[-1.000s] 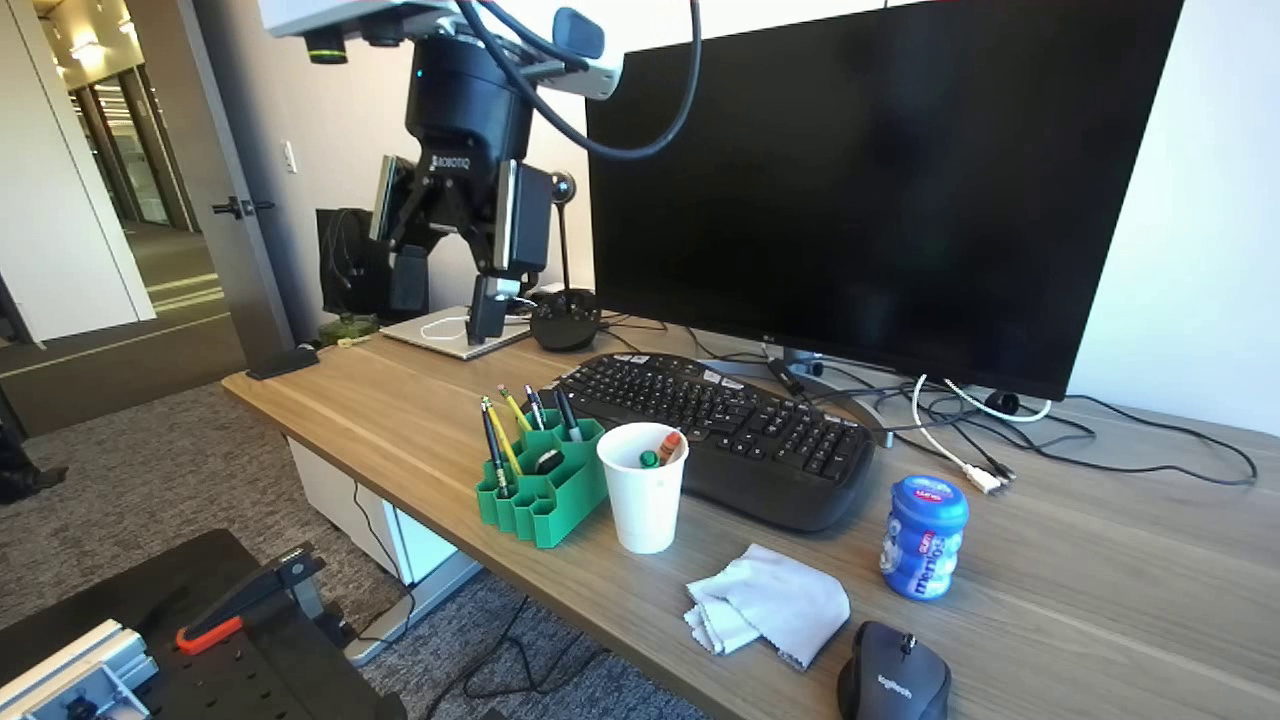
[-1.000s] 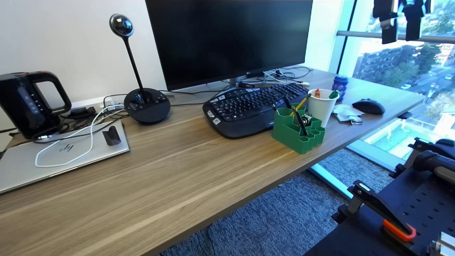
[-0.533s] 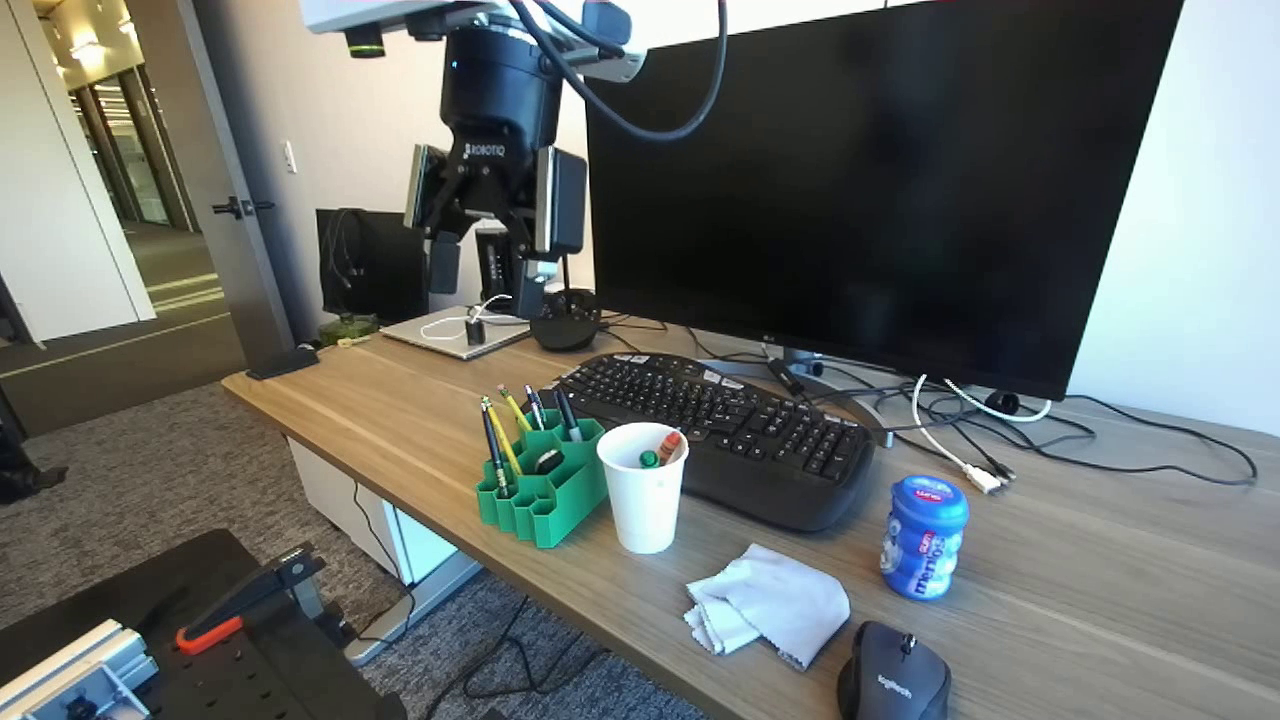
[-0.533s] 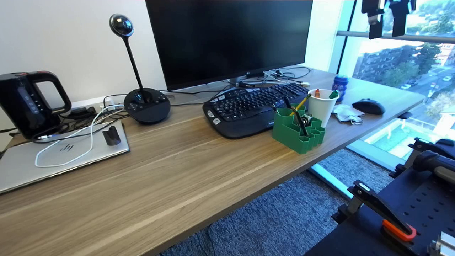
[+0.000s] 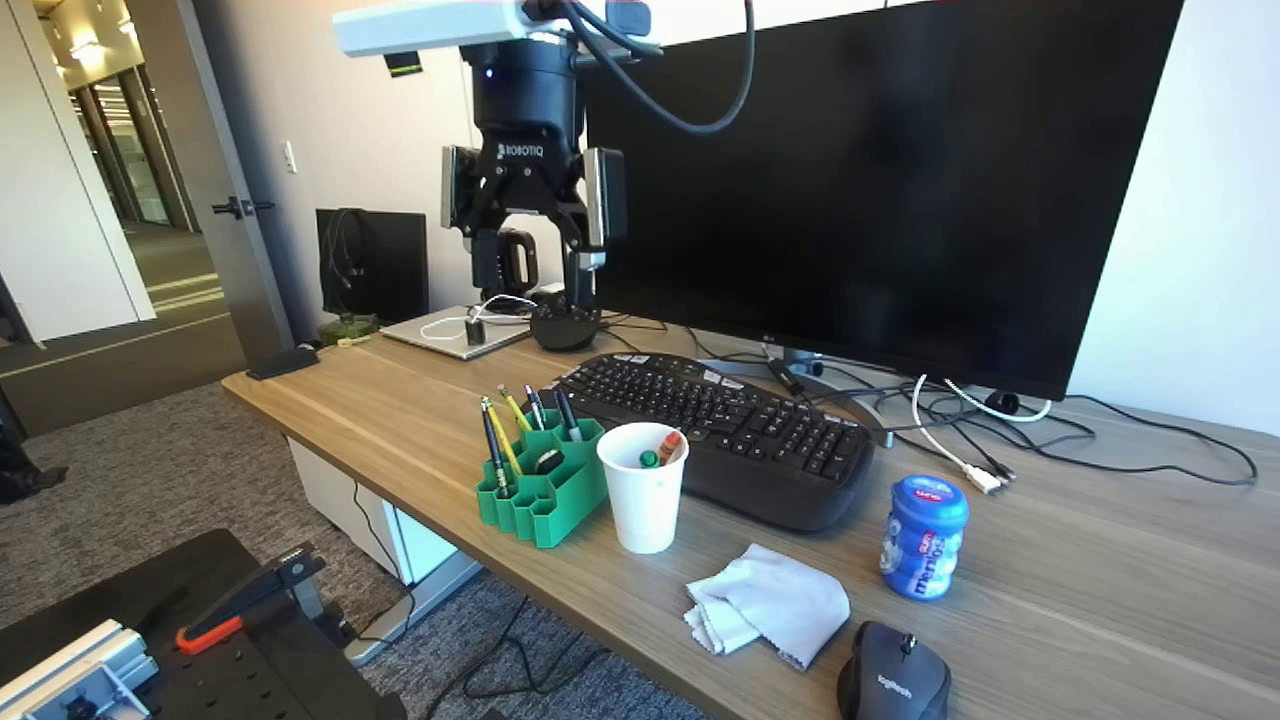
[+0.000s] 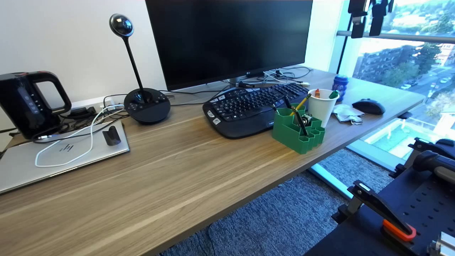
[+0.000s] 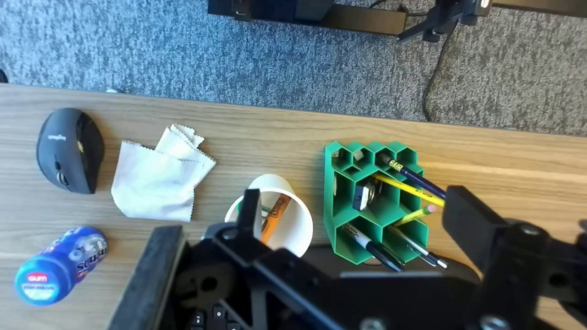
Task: Move the black marker into the cup
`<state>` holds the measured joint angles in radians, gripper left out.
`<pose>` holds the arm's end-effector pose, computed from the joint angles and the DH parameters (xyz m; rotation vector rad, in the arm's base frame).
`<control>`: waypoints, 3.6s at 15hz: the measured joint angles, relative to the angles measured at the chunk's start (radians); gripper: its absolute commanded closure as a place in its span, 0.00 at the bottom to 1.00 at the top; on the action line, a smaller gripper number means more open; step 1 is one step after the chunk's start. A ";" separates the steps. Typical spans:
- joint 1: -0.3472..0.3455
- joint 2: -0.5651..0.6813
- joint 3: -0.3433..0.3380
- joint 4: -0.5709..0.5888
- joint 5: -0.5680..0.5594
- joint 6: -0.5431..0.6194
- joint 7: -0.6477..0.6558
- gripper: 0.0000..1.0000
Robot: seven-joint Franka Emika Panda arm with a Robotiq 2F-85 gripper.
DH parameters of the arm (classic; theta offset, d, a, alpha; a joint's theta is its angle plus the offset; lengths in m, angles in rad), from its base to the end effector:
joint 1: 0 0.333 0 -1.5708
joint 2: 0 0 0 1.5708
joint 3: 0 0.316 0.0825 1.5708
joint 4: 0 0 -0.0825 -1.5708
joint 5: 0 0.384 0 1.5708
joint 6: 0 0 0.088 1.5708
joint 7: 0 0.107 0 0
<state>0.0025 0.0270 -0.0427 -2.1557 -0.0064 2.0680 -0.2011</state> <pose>0.5275 -0.0215 0.3773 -3.1186 -0.2567 0.1796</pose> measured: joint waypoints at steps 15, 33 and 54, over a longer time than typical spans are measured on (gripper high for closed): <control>-0.004 0.008 0.000 -0.093 0.018 0.270 -0.143 0.00; -0.004 0.093 -0.001 -0.035 -0.004 0.198 0.070 0.00; -0.005 0.332 -0.016 0.201 -0.014 0.128 0.227 0.00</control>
<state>-0.0026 0.3592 -0.0584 -1.9543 -0.0203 2.1961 0.0263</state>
